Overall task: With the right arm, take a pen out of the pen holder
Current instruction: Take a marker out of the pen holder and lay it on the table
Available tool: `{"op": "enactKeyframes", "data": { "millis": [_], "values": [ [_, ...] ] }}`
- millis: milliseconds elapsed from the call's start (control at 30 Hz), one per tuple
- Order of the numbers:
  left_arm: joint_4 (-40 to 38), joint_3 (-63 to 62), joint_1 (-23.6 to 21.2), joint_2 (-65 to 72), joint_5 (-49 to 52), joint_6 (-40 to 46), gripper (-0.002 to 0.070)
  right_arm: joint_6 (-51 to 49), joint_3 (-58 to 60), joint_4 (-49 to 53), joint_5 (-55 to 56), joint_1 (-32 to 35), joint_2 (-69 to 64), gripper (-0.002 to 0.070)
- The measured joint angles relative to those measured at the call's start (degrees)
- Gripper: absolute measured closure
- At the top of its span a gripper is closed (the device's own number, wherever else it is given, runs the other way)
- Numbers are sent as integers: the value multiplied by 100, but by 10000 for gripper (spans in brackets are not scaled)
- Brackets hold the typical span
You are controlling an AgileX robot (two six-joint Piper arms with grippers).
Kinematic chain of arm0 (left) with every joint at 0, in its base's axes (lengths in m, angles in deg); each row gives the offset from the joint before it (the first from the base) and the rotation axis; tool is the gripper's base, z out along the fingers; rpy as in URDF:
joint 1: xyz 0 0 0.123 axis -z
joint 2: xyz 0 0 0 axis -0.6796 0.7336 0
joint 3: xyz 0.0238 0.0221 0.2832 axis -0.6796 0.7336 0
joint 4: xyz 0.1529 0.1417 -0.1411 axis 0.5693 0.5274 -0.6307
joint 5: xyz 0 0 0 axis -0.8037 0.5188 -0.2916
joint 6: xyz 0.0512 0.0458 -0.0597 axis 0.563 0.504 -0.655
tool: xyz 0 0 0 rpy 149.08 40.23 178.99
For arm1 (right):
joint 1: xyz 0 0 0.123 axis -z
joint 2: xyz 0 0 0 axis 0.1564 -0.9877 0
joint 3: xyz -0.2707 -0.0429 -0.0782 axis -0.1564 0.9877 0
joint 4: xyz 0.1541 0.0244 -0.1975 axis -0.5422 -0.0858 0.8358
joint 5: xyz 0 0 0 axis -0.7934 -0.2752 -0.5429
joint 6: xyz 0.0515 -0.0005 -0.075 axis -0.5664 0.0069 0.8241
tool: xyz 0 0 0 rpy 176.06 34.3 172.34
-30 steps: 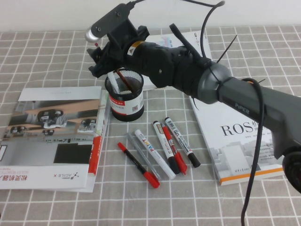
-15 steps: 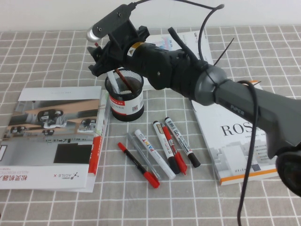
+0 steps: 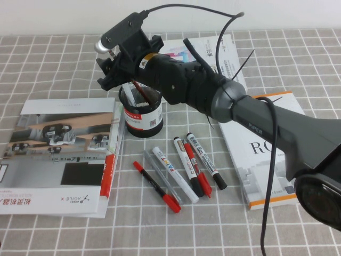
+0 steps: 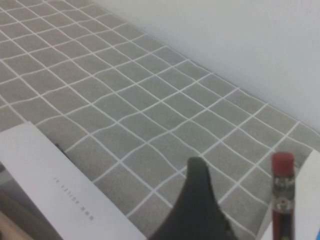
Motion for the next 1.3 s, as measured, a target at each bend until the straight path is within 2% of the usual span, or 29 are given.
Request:
{"op": "enactKeyframes", "data": {
  "millis": [233,600,767,1067,1300],
  "values": [
    [0,0,0,0,0,0,678,13,-13,-18,0,0,-35,230],
    [0,0,0,0,0,0,678,18,-13,-76,0,12,-60,343],
    [0,0,0,0,0,0,678,18,-13,-125,0,24,-60,418],
    [0,0,0,0,0,0,678,27,-13,-151,41,24,-60,476],
    [0,0,0,0,0,0,678,27,-13,-172,41,24,-60,621]
  ]
}}
